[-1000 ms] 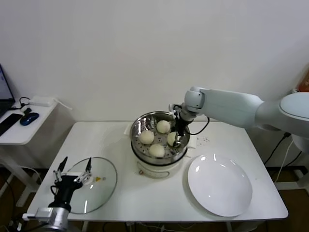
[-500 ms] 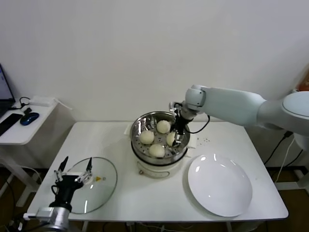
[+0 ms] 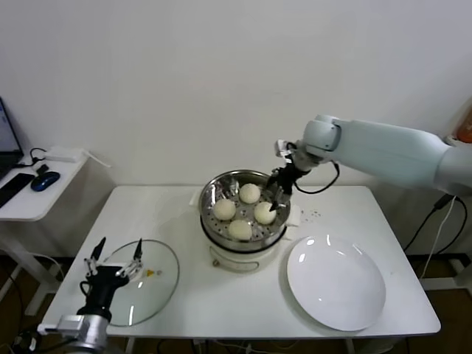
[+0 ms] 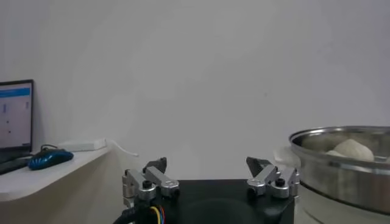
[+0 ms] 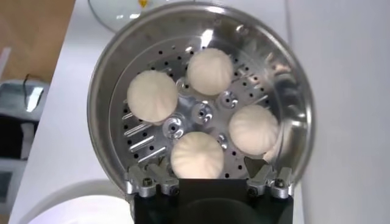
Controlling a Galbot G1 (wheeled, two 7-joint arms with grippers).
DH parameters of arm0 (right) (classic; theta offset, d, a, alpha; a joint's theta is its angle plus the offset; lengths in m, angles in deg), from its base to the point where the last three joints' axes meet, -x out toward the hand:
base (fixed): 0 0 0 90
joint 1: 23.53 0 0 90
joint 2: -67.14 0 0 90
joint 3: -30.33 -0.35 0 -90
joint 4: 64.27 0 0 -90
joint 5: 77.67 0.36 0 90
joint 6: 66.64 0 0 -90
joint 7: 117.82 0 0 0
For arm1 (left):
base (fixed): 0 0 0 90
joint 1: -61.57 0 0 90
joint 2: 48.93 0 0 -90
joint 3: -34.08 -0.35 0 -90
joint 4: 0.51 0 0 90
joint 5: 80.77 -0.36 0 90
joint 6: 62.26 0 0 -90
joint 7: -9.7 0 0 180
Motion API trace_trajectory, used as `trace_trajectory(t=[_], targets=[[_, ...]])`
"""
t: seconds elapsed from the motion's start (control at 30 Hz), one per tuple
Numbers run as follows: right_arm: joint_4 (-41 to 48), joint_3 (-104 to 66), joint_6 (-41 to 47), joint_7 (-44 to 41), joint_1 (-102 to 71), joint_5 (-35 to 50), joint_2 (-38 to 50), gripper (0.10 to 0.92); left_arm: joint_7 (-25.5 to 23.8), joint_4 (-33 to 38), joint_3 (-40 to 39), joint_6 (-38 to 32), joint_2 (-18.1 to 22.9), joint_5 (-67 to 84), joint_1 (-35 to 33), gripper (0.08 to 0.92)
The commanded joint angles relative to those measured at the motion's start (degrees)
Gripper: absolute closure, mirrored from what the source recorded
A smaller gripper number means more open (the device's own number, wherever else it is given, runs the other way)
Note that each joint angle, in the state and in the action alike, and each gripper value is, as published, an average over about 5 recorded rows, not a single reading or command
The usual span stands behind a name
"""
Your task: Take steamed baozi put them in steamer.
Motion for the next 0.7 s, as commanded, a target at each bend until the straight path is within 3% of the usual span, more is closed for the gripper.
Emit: trace_trajectory(t=[0.03,0.4,0.53,0.7], targets=[[-14.39,-21.35,-3.03,11.05,-14.18,-5.06,20.50,0.203,0.35,0.84,-0.50,0.24,0.34,-0.28,0.63,0.177],[-25.72,-67.92,-8.62,24.01,-56.16,-10.92,33.01,0.203,0.12,0.79,-1.90,-1.62,0.61,0.16,1.05,0.177],[-26.92,-80.30,-12.17,27.65,-68.98,-12.55,32.55,0.203,0.42,0.51,-2.22,-1.72,1.00,-0.54,0.82,0.177],[-28.83,-99.04,-15.93,30.68,-87.36,-16.70,24.97,0.203,0.70,-0.16,-1.53,-2.22,1.22,-0.68,0.27,0.177]])
